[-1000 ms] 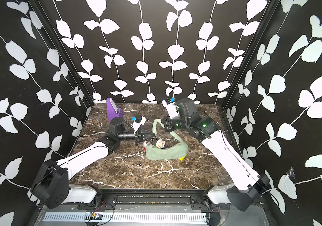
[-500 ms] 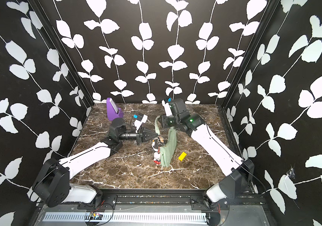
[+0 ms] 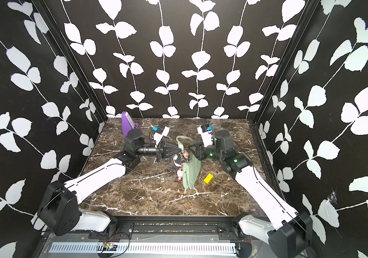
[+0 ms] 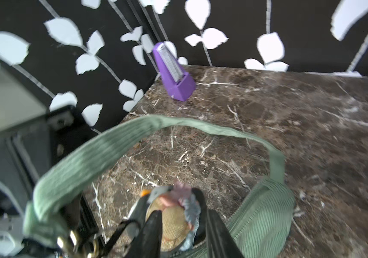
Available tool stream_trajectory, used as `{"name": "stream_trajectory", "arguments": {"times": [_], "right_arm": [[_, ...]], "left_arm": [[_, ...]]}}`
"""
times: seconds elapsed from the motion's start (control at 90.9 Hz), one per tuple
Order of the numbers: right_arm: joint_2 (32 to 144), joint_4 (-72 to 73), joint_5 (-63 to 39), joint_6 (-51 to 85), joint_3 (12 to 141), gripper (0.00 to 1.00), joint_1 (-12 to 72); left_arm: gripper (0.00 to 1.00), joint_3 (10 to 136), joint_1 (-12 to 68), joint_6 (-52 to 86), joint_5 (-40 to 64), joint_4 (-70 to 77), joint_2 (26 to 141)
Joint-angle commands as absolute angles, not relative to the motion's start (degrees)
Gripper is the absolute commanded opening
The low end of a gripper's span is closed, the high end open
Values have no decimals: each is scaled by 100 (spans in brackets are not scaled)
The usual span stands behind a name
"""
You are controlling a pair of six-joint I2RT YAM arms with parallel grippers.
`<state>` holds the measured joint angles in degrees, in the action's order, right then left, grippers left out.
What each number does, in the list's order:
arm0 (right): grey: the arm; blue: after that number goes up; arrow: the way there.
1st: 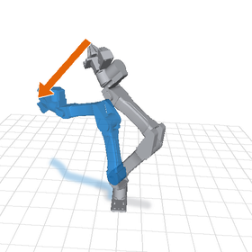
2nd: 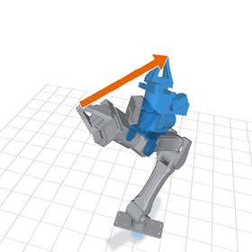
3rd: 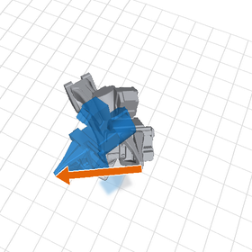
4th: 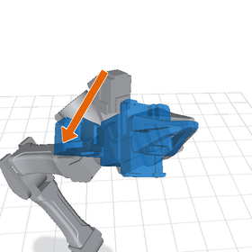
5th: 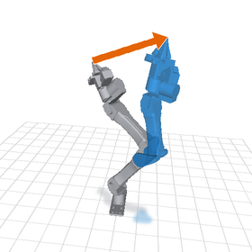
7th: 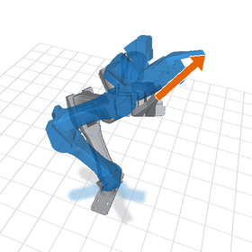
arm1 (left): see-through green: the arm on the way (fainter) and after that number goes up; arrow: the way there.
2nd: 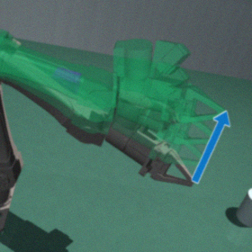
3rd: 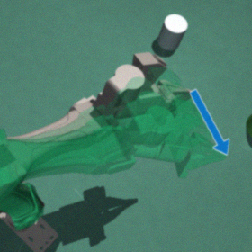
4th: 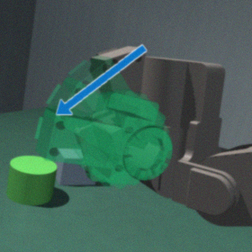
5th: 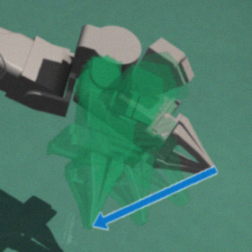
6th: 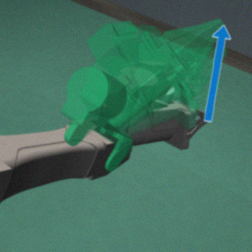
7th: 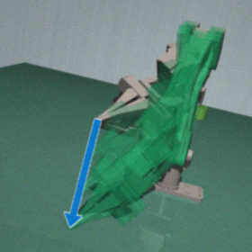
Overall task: Remove the decoration from the bag
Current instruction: Pick up the bag from the center of the board.
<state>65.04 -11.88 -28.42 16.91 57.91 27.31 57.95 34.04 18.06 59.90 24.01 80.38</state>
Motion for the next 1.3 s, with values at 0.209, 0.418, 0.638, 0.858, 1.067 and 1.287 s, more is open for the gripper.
{"name": "stream_trajectory", "arguments": {"times": [0.209, 0.418, 0.638, 0.858, 1.067, 1.287], "right_arm": [[6234, -270, -3817, -34, 5384, 35, 2712], [6148, 55, -3948, -562, 5177, 44, 2709], [6064, 671, -4099, -597, 4990, 51, 2704], [6270, 1231, -4026, -334, 5036, 55, 2706], [6425, 1215, -3773, -480, 5069, 48, 2700], [6388, 1457, -3988, -610, 4816, 44, 2700]], "left_arm": [[0, 7315, 3398, -382, 7158, -68, 8269], [0, 8113, 3170, -657, 7662, -608, 8617], [0, 8623, 2990, -376, 7805, -278, 9027], [0, 8541, 2979, -554, 7925, 3, 9113], [0, 8301, 2979, -1226, 7596, -242, 8998], [0, 8315, 2959, -2460, 7126, -1467, 8628]]}}
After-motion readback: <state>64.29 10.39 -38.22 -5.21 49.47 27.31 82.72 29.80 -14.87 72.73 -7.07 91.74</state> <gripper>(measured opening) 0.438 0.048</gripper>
